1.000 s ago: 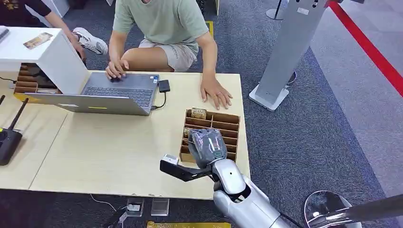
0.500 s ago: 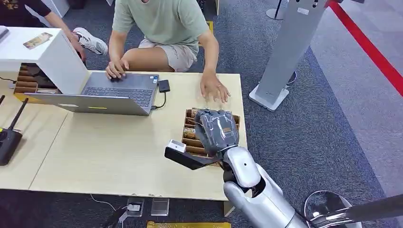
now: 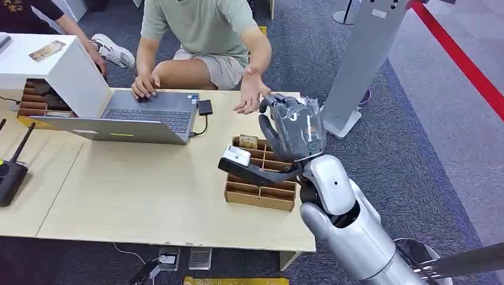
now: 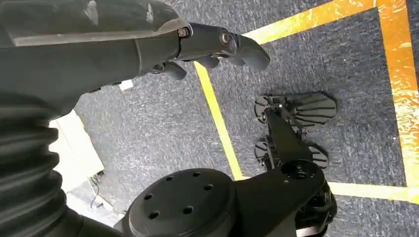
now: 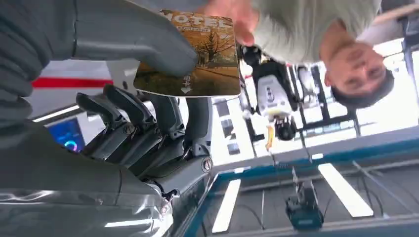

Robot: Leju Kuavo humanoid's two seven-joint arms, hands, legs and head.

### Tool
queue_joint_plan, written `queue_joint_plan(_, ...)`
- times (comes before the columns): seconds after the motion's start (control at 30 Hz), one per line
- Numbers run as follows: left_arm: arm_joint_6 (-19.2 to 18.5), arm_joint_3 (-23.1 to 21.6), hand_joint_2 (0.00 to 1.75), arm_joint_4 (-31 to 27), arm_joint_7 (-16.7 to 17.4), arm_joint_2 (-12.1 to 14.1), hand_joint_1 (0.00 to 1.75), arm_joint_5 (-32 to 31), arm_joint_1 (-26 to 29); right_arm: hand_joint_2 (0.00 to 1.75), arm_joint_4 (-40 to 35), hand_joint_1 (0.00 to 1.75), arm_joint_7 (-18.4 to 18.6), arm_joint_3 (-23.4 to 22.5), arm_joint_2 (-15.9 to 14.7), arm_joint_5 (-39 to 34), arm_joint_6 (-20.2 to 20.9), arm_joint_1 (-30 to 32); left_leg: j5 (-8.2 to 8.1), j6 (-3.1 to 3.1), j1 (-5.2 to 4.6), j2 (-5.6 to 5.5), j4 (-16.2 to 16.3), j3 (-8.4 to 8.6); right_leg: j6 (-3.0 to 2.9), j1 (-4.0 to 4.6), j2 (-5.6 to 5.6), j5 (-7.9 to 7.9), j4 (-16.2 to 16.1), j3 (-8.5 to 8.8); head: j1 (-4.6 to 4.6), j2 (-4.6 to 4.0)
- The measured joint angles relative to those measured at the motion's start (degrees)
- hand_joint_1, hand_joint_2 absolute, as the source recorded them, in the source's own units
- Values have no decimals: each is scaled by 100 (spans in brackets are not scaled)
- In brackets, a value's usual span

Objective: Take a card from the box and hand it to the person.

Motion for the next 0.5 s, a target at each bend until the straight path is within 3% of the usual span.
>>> queue_joint_plan(0.5, -149, -68, 175, -37, 37, 35, 0, -118, -12, 175, 479, 175, -146, 7, 98, -68, -354, -626, 0, 0, 0, -2, 0, -7, 0, 0, -1, 0, 1, -2, 2, 2)
